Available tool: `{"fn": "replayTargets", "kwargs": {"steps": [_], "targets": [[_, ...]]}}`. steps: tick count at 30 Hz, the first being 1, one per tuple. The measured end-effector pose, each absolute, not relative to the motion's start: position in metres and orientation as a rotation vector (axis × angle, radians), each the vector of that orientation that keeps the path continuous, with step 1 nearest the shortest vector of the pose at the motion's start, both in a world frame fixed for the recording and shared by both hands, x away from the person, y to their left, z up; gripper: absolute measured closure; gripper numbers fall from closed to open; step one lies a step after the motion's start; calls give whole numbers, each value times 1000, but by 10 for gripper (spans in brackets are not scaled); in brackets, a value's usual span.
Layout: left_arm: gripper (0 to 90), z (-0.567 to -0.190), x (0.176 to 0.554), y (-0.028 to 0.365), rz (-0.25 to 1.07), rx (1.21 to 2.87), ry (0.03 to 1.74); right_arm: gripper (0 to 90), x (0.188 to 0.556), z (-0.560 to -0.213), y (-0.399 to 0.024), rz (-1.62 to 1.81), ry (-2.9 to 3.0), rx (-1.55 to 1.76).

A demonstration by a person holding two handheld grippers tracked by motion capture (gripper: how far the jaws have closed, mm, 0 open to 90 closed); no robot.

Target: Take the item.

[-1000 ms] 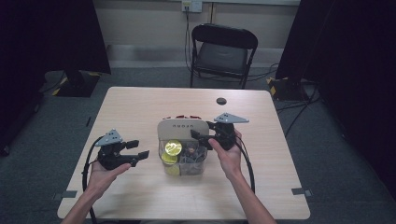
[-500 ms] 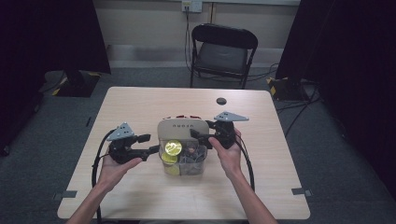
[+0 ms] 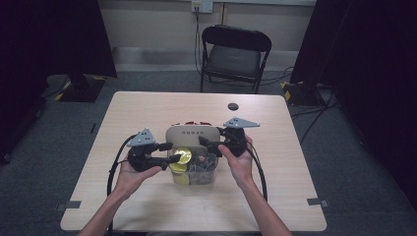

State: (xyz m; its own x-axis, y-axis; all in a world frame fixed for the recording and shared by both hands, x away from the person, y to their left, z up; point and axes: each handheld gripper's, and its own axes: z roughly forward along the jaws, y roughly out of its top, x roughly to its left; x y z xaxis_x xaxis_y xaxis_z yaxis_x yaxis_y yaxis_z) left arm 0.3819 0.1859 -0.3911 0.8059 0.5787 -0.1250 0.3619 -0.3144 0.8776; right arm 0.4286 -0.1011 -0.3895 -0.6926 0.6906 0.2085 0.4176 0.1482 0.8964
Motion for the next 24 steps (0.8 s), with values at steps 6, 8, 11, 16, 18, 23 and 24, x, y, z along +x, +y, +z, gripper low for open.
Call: {"fn": "replayTargets", "kwargs": {"steps": [6, 8, 11, 16, 18, 23, 24], "targets": [[354, -397, 385, 179, 263, 1944, 725, 251, 427, -390, -103, 1560, 2171, 1081], [348, -399, 387, 176, 262, 1965, 719, 246, 427, -389, -104, 1566, 2160, 1086], [346, -403, 386, 172, 269, 1995, 706, 246, 427, -388, -106, 1571, 2151, 1090], [338, -410, 387, 166, 272, 2009, 712, 247, 427, -389, -107, 1563, 2155, 1088], [336, -412, 387, 164, 268, 2011, 712, 248, 426, -389, -107, 1559, 2155, 1090], [335, -414, 388, 160, 248, 2006, 700, 250, 426, -390, -107, 1560, 2154, 1095], [338, -416, 387, 158, 237, 2011, 708, 250, 426, -391, -107, 1556, 2155, 1092]]}}
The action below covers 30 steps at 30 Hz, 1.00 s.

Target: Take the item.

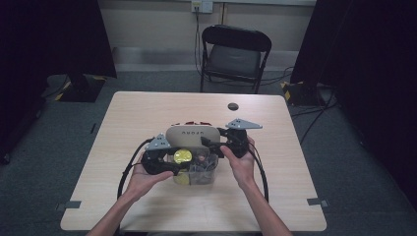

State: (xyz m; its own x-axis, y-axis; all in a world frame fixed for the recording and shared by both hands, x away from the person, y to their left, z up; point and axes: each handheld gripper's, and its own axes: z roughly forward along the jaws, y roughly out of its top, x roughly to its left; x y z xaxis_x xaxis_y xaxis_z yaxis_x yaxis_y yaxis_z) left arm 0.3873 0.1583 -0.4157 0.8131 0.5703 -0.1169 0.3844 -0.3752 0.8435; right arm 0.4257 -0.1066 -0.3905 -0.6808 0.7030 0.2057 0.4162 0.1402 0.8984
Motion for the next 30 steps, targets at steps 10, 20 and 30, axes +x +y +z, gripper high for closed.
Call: {"fn": "replayTargets", "kwargs": {"steps": [10, 20, 30], "targets": [[357, -417, 386, 158, 247, 2020, 701, 251, 426, -391, -105, 1558, 2156, 1083], [377, -422, 387, 152, 212, 2022, 691, 252, 425, -392, -103, 1557, 2163, 1080], [384, -421, 387, 152, 201, 2019, 696, 253, 425, -392, -103, 1560, 2164, 1075]]}}
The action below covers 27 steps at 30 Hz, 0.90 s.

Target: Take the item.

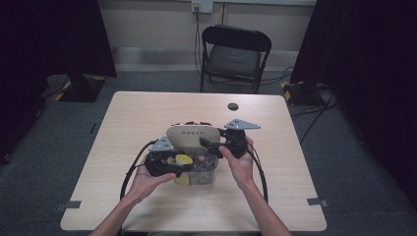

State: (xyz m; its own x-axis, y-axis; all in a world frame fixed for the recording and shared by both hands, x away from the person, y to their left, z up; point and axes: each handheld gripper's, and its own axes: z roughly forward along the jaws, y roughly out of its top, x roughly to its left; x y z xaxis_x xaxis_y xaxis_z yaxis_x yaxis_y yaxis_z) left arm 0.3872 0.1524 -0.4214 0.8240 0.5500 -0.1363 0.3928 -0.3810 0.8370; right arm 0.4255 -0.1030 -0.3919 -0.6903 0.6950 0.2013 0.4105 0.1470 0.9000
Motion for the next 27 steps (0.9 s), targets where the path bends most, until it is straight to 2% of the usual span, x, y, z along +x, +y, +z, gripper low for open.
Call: {"fn": "replayTargets", "kwargs": {"steps": [27], "targets": [[385, -412, 383, 163, 172, 1931, 693, 252, 426, -392, -102, 1553, 2166, 1065]]}}
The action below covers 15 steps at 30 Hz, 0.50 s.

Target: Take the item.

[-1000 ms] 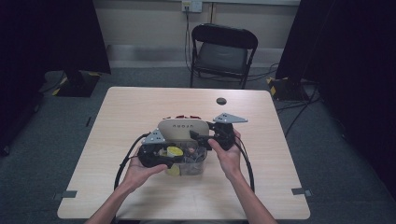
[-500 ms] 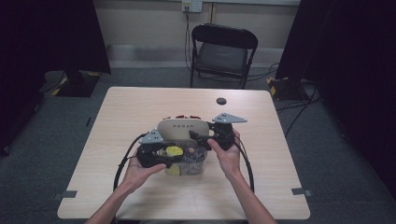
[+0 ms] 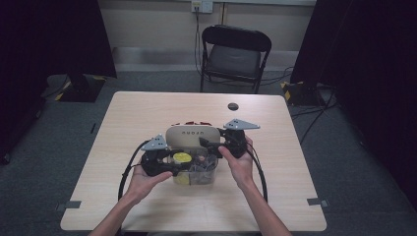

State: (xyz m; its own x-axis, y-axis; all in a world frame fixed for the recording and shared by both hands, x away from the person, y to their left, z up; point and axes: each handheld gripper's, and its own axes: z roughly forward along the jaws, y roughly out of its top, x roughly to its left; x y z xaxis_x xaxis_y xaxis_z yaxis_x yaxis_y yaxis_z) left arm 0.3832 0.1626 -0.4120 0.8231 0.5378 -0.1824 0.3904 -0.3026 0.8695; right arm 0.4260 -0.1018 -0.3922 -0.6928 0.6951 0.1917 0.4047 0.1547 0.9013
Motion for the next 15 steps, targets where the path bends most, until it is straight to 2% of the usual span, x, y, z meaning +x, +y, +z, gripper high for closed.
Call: {"fn": "replayTargets", "kwargs": {"steps": [15], "targets": [[385, -398, 378, 176, 203, 1886, 700, 252, 426, -392, -101, 1547, 2169, 1060]]}}
